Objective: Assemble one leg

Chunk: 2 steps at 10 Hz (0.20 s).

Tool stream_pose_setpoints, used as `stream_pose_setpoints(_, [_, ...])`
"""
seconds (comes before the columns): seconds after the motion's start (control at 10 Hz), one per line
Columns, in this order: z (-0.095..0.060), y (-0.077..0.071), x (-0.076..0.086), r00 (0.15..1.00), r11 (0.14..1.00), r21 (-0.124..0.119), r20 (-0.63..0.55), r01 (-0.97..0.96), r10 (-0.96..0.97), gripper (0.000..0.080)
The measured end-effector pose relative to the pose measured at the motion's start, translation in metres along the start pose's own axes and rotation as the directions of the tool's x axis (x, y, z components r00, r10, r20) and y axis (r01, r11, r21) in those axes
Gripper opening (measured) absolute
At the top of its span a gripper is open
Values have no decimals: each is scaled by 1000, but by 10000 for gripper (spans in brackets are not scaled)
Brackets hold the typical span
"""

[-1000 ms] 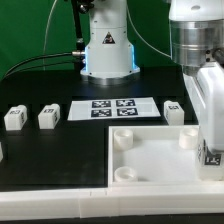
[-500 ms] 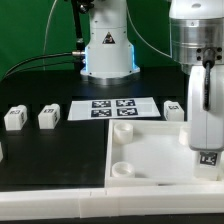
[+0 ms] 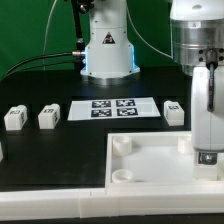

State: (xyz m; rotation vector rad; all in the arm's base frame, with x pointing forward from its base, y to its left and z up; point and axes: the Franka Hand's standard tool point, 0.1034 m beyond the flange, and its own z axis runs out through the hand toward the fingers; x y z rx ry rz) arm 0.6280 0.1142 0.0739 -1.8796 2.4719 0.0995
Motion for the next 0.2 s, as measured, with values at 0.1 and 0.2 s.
stream_pose_setpoints(0.1, [0, 0, 0, 1000, 1000, 0, 0, 1, -1, 646])
stream_pose_setpoints(0.2, [0, 0, 0, 1000, 1000, 0, 0, 2, -2, 646])
